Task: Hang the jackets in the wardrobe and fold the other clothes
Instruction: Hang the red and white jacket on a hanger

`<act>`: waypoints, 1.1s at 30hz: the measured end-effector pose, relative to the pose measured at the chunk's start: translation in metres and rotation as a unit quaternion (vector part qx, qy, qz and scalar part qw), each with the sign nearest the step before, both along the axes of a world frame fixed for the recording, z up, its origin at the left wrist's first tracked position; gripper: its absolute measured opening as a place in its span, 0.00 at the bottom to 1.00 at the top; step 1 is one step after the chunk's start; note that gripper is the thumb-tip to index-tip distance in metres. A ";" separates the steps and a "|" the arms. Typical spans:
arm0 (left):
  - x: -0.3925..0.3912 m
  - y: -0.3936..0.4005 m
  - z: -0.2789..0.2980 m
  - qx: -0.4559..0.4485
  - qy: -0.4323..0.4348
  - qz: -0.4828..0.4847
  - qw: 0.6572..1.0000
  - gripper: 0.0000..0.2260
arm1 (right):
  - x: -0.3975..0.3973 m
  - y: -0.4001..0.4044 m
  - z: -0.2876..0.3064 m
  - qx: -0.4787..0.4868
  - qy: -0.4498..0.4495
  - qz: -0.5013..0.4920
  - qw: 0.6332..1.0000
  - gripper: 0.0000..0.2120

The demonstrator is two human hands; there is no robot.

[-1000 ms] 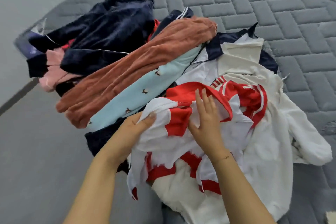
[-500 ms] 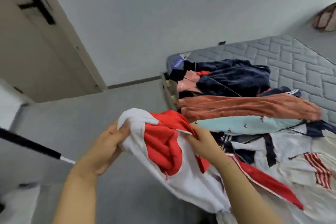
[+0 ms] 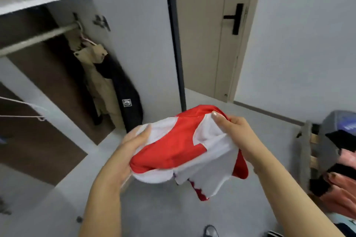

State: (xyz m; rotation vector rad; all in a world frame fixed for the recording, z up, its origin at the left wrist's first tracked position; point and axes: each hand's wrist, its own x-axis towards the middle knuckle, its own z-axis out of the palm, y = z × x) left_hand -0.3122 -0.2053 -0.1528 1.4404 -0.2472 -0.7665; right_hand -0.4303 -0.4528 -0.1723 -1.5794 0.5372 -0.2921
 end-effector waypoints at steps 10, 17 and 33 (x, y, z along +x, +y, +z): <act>0.043 0.091 0.055 -0.038 -0.127 0.271 0.953 0.15 | 0.191 0.058 0.036 0.004 -0.078 0.331 0.940 0.24; 0.070 0.141 0.052 0.011 -0.131 0.534 0.835 0.12 | 0.300 0.151 0.038 -0.089 -0.069 0.502 0.858 0.22; 0.188 0.256 0.007 -0.113 0.030 0.582 0.805 0.17 | 0.514 0.322 -0.007 -0.072 -0.038 0.465 0.881 0.08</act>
